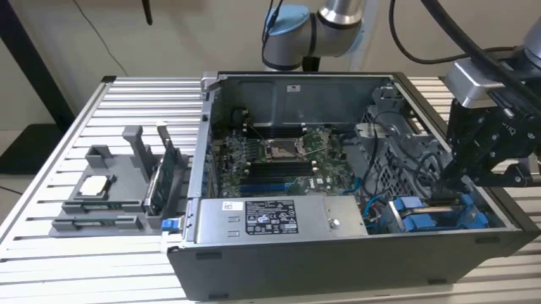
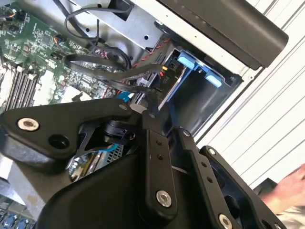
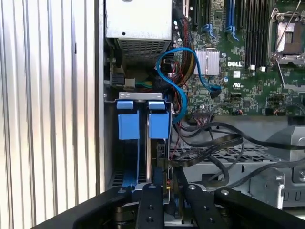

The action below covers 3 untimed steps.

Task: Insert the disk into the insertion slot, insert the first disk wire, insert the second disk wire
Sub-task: 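Insert the second disk wire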

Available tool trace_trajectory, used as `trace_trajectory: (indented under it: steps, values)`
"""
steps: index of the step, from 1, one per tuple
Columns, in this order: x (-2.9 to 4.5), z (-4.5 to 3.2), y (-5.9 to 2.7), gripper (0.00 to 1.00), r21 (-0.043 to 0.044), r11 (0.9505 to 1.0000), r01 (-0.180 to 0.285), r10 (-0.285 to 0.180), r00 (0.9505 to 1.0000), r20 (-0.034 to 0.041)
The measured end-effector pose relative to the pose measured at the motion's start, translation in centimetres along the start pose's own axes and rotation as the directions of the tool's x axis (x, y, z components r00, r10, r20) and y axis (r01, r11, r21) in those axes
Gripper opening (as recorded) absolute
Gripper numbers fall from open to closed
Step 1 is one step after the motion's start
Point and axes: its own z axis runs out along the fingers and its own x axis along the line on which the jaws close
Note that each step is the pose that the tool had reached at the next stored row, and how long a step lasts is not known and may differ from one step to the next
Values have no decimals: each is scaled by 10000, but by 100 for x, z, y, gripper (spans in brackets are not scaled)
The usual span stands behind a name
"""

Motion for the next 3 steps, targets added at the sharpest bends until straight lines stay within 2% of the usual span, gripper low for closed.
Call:
trace_trajectory:
  steps: [3]
  values:
    - [0,-1,0,24,0,10000,0,0,10000,6]
